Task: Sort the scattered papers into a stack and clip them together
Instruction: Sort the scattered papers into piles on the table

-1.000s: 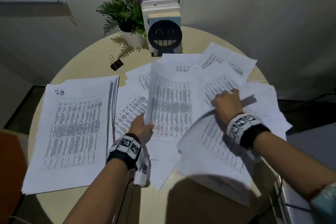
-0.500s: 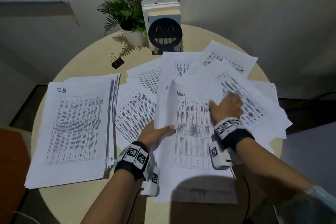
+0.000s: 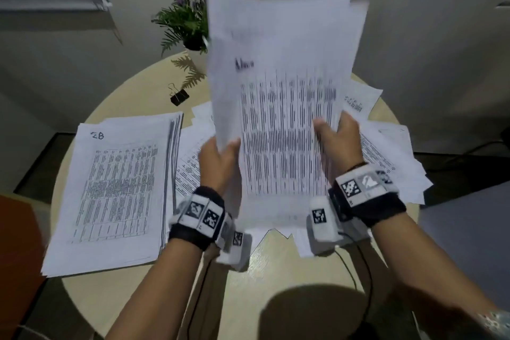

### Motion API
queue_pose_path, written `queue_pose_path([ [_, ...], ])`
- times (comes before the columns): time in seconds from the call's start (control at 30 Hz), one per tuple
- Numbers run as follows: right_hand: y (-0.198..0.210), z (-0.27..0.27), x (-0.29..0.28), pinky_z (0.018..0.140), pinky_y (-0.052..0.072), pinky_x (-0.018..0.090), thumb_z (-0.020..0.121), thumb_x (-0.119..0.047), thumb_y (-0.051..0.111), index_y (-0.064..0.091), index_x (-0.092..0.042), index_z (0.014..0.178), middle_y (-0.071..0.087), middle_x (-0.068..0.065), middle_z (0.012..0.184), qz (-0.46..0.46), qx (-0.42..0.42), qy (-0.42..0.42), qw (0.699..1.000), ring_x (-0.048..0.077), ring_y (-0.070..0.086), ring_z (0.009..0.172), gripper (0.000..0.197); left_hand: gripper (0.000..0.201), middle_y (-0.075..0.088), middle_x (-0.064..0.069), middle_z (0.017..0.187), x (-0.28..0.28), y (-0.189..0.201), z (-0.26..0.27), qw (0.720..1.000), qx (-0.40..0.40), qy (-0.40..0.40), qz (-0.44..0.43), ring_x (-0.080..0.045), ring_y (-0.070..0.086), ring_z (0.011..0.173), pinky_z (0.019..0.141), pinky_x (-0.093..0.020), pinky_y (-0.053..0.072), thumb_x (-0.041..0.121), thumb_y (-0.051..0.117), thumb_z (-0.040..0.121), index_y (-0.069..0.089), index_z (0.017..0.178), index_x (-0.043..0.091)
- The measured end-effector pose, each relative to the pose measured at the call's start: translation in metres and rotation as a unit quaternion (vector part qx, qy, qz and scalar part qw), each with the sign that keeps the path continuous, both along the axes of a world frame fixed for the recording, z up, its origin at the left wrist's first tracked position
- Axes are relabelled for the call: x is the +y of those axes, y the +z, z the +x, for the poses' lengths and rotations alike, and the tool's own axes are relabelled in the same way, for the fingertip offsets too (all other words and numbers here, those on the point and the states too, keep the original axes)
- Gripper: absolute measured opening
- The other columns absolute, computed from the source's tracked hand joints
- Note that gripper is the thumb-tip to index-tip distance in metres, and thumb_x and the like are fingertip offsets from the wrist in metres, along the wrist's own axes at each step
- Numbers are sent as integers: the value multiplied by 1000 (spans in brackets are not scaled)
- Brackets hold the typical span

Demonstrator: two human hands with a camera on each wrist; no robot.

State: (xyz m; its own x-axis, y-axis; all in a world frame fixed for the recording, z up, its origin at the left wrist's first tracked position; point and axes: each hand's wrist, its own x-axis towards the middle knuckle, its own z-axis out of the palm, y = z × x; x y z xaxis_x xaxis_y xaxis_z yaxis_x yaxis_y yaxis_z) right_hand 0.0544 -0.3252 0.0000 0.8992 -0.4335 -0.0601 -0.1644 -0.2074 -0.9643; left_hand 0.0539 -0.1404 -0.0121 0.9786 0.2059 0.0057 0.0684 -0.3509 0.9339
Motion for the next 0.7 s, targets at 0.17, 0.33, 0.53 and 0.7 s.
queue_pose_path([
  [0.17, 99, -2, 21, 68, 49, 29, 84, -19, 60, 50, -17, 73, 56, 0, 70, 25, -256, -43, 965, 2, 51, 66, 15, 19, 64, 22, 65, 16, 85, 23, 965, -228, 9, -133, 9, 56, 65, 66, -11, 47, 17, 67, 81, 66, 72, 34],
  [0.33, 99, -23, 38, 85, 49, 16, 77, -24, 71, 49, -27, 83, 59, -16, 85, 105, -262, -9, 959, 3, 61, 88, 23, 20, 67, 22, 62, 33, 88, 7, 945, -245, -20, -214, 7, 58, 63, 65, -13, 49, 17, 70, 76, 69, 64, 33],
  [0.53, 73, -38, 54, 75, 54, 19, 71, -21, 75, 61, -13, 92, 69, -15, 75, 108, -216, 15, 970, 0, 66, 79, 26, 12, 72, 11, 65, 50, 77, 0, 943, -181, -27, -279, -3, 68, 65, 63, -21, 54, 23, 79, 63, 71, 71, 19],
  [0.7, 93, -32, 73, 62, 49, 8, 83, -3, 64, 57, -26, 69, 65, -24, 54, 97, -229, 13, 969, -12, 61, 59, 28, 18, 71, 15, 61, 64, 75, 7, 949, -152, -14, -275, 2, 66, 61, 62, -19, 55, 1, 75, 71, 70, 70, 18],
])
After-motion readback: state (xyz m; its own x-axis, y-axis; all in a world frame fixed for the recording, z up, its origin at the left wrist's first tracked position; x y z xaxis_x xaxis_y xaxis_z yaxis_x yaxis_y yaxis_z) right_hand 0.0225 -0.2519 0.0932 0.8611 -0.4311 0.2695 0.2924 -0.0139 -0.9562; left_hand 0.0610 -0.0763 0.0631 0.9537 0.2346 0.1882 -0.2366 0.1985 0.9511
